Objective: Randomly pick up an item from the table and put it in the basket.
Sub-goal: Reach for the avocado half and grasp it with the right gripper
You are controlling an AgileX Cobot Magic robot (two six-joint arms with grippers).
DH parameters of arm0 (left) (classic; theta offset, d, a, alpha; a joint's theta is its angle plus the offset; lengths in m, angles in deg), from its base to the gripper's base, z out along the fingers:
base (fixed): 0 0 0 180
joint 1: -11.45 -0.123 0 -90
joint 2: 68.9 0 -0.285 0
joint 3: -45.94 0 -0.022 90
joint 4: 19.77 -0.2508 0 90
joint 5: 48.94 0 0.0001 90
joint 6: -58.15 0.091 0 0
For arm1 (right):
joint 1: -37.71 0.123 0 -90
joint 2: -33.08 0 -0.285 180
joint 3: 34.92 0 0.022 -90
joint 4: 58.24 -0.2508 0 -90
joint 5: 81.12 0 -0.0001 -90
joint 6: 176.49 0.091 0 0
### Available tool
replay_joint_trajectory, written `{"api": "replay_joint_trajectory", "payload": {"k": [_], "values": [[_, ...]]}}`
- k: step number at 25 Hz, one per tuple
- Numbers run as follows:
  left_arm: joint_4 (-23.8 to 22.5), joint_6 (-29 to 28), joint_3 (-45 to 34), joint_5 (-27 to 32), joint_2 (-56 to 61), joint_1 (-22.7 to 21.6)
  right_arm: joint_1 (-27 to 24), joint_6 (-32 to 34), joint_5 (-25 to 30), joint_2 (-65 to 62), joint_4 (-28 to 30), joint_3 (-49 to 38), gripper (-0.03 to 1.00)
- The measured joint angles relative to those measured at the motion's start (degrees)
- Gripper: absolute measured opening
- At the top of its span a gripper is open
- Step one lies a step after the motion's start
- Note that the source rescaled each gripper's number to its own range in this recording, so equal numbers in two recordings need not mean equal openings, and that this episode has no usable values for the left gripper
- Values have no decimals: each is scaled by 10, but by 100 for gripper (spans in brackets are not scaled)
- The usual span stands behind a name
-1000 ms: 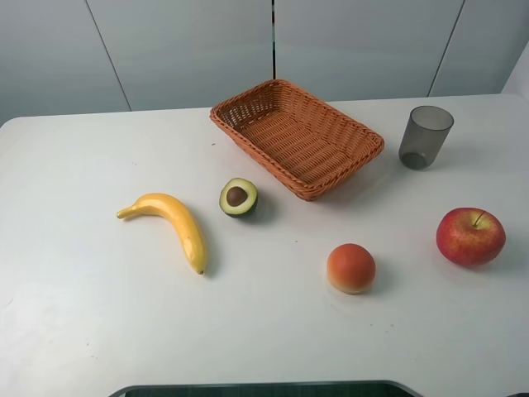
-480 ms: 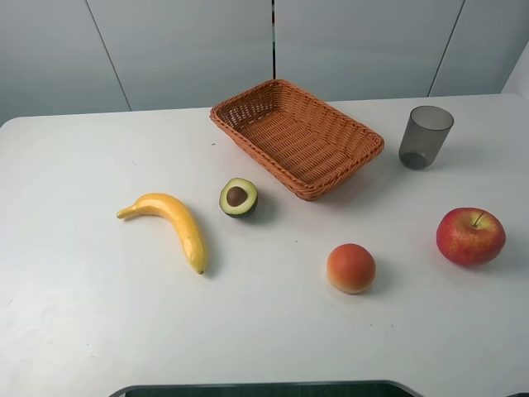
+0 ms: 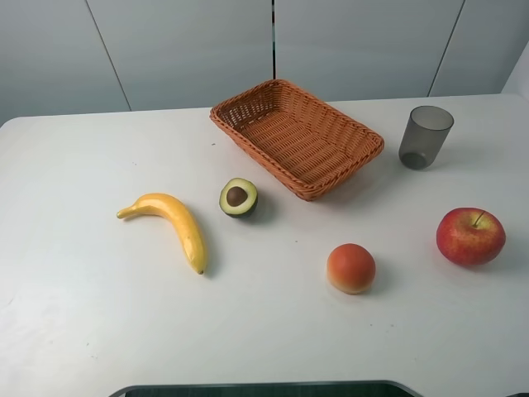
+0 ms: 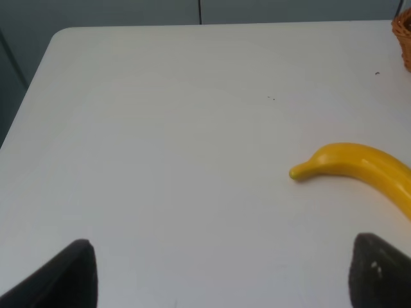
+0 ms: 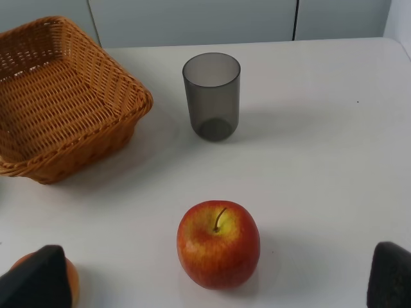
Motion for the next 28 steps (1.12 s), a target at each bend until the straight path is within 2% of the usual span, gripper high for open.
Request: {"api": "replay_joint_trajectory", "payload": {"k": [12, 20, 28], "values": [[0, -1, 0, 0, 0, 0, -6, 0, 5, 18, -15, 1, 100], [0, -1, 0, 0, 0, 0, -59, 0, 27, 205, -16, 69, 100], [0, -1, 0, 0, 0, 0, -59, 0, 27, 320, -16, 155, 100]]}}
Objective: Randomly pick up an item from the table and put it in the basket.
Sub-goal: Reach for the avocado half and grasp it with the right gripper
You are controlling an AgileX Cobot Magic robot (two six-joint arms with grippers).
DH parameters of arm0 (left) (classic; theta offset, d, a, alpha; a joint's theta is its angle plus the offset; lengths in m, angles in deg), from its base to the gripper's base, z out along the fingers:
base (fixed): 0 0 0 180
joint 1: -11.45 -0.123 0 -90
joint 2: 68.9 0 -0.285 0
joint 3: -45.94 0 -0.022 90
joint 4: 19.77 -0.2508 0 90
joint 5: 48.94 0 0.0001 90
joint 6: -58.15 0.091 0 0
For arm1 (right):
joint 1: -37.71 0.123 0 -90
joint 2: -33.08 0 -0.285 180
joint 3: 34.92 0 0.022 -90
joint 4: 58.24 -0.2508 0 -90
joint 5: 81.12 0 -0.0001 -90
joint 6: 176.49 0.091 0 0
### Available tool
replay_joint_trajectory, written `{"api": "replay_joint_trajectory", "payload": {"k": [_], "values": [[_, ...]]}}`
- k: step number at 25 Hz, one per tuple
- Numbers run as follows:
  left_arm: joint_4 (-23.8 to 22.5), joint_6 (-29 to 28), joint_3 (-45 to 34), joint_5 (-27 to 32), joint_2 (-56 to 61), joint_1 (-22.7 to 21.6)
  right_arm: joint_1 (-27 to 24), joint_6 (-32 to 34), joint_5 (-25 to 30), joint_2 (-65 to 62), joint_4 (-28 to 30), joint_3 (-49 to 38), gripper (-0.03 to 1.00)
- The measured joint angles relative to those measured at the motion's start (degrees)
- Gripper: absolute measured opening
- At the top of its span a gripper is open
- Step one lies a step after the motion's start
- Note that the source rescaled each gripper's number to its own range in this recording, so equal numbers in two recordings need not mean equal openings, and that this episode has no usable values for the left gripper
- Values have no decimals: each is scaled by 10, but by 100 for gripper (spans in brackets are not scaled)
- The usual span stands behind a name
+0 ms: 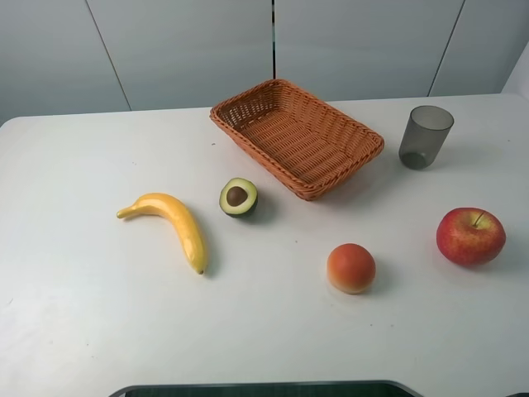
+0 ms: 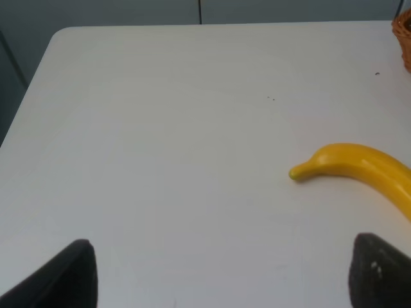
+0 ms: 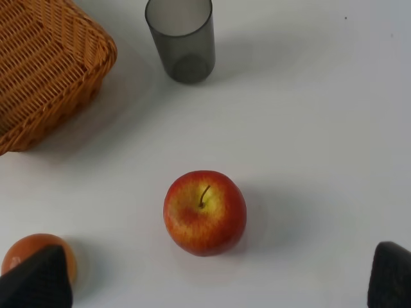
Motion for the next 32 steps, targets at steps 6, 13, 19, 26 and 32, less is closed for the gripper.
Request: {"api": "replay_joint_trajectory", "payload": {"k": [6, 13, 19, 26, 32], "values": [[0, 0, 0, 0, 0, 0, 0, -33, -4, 50, 7, 30, 100], [0, 0, 0, 0, 0, 0, 28, -16, -21, 166, -9, 79, 100], [0, 0, 0, 0, 0, 0, 156, 91, -41, 261, -11, 104, 100], [0, 0, 0, 0, 0, 0, 341, 192, -76, 373, -11, 105, 100], [0, 0, 0, 0, 0, 0, 456, 285, -169, 468, -12, 106, 100]]}}
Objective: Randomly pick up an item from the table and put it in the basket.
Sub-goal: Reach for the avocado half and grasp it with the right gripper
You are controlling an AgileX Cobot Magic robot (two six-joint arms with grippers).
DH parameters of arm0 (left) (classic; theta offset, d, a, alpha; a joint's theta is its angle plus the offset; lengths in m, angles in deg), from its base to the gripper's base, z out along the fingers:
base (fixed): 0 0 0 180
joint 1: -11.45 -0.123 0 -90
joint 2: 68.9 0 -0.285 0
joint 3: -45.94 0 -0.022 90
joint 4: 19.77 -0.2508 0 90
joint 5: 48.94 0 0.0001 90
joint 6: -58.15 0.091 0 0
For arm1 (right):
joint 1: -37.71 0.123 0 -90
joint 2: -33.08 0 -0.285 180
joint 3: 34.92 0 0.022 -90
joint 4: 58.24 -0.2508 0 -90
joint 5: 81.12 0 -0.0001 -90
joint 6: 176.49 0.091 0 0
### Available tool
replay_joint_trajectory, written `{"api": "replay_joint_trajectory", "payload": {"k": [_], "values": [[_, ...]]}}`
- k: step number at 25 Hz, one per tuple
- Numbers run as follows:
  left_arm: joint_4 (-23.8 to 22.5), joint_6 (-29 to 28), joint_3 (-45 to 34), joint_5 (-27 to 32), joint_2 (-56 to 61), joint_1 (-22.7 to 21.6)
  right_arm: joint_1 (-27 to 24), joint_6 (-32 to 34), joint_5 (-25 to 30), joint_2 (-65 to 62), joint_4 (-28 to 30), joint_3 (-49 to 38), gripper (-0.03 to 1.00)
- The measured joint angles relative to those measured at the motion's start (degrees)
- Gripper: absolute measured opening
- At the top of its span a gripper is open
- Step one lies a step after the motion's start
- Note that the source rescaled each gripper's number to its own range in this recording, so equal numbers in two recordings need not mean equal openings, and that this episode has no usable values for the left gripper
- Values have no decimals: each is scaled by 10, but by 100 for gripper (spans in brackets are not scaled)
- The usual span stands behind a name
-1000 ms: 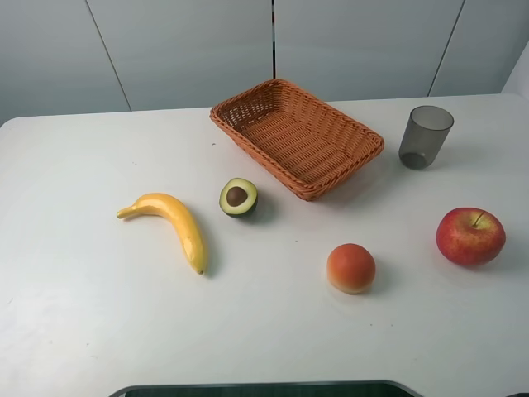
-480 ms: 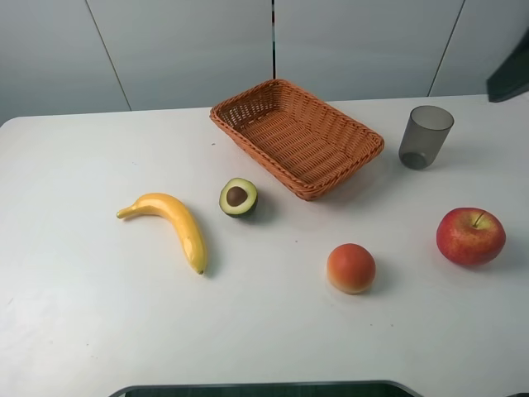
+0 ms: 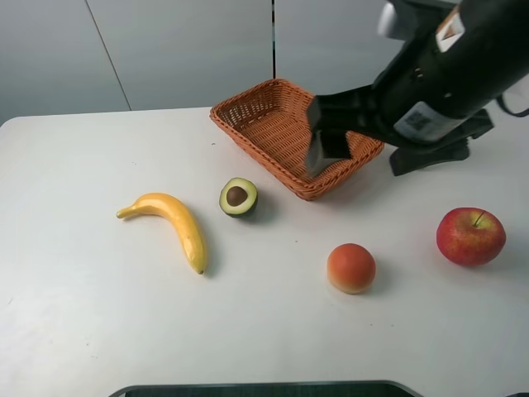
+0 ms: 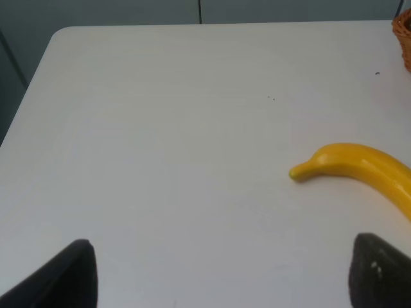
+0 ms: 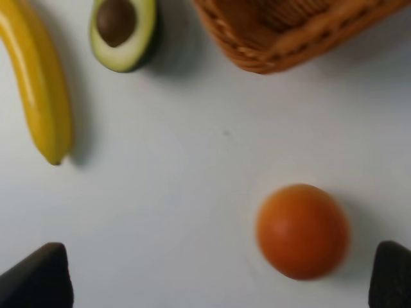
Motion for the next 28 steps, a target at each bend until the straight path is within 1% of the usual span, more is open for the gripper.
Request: {"api": "replay_joint_trajectory", "payload": {"k": [3, 7, 10, 13, 18, 20, 24, 28], "values": [[0, 0, 0, 0, 0, 0, 50, 50, -40, 50, -1, 18, 100], [0, 0, 0, 0, 0, 0, 86, 84, -47, 133, 0, 77, 100], [0, 0, 0, 0, 0, 0, 94, 128, -50, 195, 3, 129, 100], [0, 0, 0, 0, 0, 0, 99, 167, -46, 253, 18, 176, 100], [0, 0, 0, 0, 0, 0, 104, 230, 4, 338, 53, 248, 100], [0, 0, 0, 0, 0, 0, 104, 263, 15, 363, 68, 265, 100], [0, 0, 0, 0, 0, 0, 104, 353, 17, 391, 89, 280, 100], [0, 0, 0, 0, 0, 0, 105, 404, 8, 406, 107, 287, 100]]}}
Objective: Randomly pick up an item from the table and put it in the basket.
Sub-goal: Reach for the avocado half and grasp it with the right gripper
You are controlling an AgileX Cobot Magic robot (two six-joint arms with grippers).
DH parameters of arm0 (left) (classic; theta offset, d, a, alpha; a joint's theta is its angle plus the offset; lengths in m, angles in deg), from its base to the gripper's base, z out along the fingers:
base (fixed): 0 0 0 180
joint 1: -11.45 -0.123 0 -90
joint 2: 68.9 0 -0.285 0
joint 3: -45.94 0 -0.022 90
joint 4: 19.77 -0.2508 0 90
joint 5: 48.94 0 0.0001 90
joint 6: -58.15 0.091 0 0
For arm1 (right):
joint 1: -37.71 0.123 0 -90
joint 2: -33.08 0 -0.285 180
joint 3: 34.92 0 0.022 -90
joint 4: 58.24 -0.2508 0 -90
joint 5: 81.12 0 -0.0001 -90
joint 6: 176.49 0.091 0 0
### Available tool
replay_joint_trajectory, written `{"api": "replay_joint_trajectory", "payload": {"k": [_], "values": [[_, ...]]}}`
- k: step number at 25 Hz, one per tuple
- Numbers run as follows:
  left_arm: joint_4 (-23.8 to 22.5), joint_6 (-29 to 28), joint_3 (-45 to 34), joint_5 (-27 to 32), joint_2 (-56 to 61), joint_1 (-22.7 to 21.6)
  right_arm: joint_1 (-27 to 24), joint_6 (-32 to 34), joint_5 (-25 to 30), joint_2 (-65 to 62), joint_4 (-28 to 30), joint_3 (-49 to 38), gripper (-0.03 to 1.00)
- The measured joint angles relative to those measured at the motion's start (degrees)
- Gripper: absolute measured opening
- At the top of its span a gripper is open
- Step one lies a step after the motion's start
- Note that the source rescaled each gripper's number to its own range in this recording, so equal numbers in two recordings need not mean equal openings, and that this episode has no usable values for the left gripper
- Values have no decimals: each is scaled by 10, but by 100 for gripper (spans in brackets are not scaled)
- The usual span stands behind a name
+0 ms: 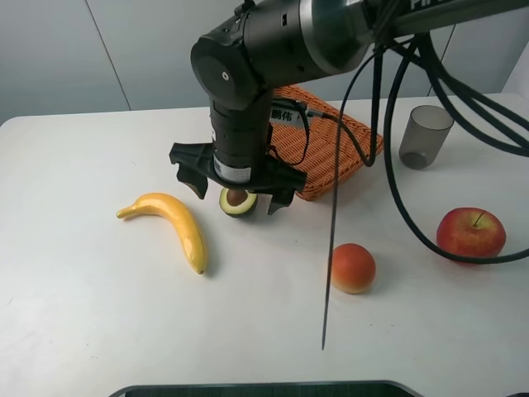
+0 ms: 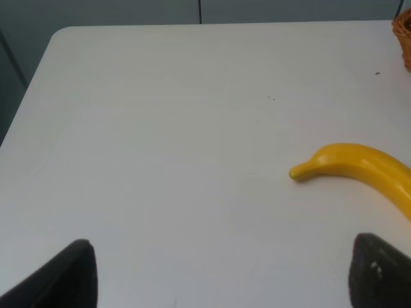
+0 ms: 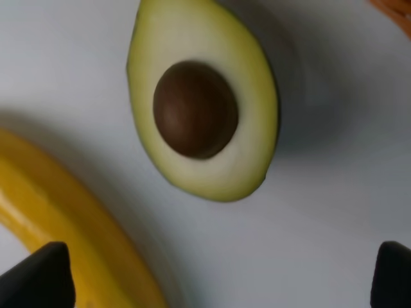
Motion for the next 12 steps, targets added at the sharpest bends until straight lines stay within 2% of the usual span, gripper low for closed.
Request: {"api": "replay_joint_trajectory", "payload": {"k": [4, 12], "values": [[0, 0, 0, 0, 0, 0, 4, 51, 7, 19, 40, 22, 100], [0, 0, 0, 0, 0, 0, 12, 93, 31, 66, 85, 76, 100]]}}
